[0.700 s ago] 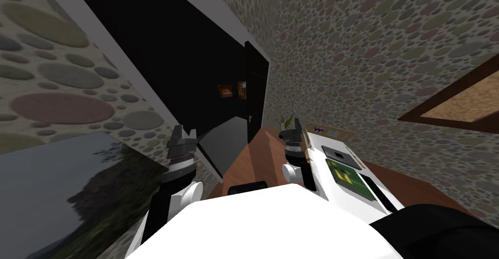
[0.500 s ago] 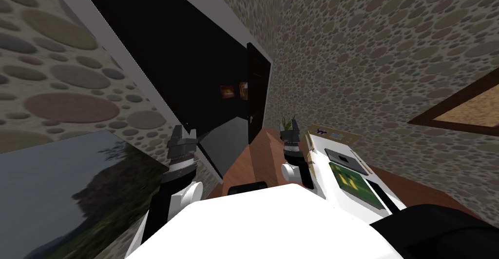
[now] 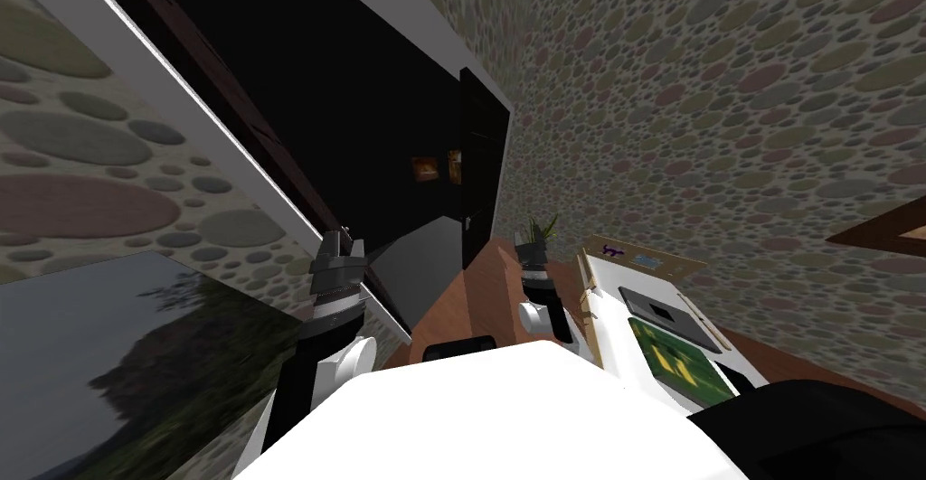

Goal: Push the door open

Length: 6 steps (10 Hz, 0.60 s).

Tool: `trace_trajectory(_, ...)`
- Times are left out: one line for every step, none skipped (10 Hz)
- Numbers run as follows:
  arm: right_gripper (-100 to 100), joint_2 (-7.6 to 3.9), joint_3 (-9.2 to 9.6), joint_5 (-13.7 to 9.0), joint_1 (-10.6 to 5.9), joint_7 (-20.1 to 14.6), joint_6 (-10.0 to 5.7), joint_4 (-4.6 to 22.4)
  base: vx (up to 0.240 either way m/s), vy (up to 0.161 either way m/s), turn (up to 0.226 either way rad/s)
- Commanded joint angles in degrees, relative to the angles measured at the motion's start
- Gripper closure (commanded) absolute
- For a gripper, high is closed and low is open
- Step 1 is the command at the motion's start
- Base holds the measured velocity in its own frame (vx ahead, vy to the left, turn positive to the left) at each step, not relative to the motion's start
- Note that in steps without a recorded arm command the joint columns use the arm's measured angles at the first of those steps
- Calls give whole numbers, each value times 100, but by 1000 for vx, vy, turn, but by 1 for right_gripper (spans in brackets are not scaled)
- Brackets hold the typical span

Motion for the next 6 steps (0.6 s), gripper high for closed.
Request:
trace_trajectory(-100,-40,-14,-7,-84,1,-27,185,80,-67,92)
trace_trajectory(-100,-58,-13,-6,-139,8,-56,323,72,-64,106)
trace_trajectory(-100,-75,-12,-5,-196,15,-85,464,75,-78,126)
trace_trajectory(-100,-93,-11,-5,-253,22,-114,605,93,-73,113)
trace_trajectory(-100,-111,-10,-4,-309,29,-143,745,93,-78,115)
trace_trajectory(-100,-128,-9,-3,-369,37,-173,895,87,-84,107)
